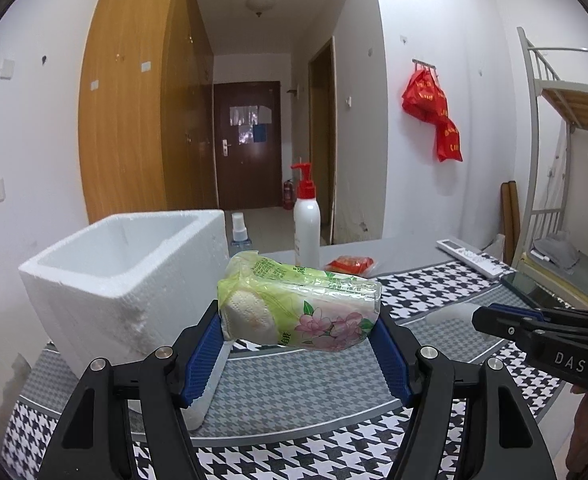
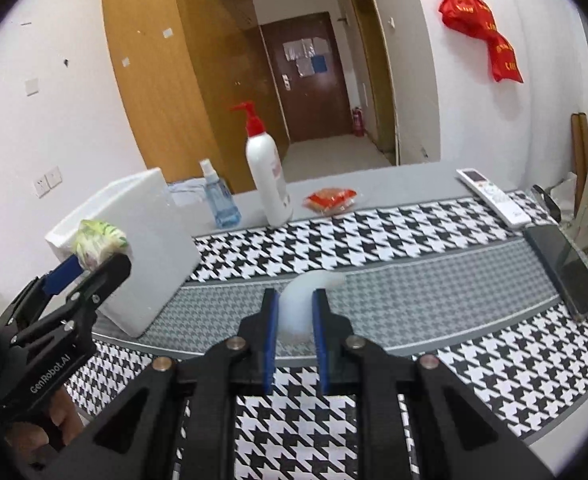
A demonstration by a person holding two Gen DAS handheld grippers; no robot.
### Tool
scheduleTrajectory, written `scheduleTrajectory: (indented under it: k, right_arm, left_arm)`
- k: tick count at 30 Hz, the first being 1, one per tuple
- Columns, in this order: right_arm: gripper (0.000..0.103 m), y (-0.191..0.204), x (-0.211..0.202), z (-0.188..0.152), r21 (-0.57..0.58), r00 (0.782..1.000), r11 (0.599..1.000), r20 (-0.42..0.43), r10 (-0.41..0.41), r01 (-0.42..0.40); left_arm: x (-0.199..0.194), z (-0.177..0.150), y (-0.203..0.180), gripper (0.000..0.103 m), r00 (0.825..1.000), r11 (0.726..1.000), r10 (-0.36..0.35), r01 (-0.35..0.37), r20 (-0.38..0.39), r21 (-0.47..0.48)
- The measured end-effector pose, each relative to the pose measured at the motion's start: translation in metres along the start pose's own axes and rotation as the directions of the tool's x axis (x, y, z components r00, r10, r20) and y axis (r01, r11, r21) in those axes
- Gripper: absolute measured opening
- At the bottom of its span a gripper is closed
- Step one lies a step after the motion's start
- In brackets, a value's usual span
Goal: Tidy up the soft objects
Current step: 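Carry the paper roll with the left gripper over the white foam box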
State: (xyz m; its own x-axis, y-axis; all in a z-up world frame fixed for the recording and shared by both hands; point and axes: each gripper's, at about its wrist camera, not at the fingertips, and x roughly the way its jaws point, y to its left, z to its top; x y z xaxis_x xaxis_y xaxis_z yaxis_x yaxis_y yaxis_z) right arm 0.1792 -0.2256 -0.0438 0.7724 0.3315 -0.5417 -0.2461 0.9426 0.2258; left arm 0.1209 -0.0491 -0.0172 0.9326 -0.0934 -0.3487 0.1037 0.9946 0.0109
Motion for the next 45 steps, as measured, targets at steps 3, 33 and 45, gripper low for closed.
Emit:
scheduleTrajectory:
  k: [3, 33, 45]
  right_arm:
    - [0.020, 0.004, -0.007, 0.006, -0.016, 0.999, 1.000, 0.027, 0.022, -0.022]
    - [0.018, 0.051, -0.026, 0.053, -0.191, 0.979, 0.973, 0.136, 0.153, -0.125]
    - [0.032, 0.019, 0.020, 0.020, -0.078, 0.997, 0.995, -0.049, 0.063, -0.066]
  left_arm:
    - [-0.005, 0.007, 0.003, 0.071, 1.000, 1.000, 0.016, -0.016, 0.018, -0.002]
    - [-0.034, 0.045, 0.036, 0.071, 0.983, 0.989, 0.148, -0.145, 0.110, -0.035]
    - [-0.044, 0.058, 0.054, 0.071, 0.964, 0.976, 0.219, -0.214, 0.153, -0.047]
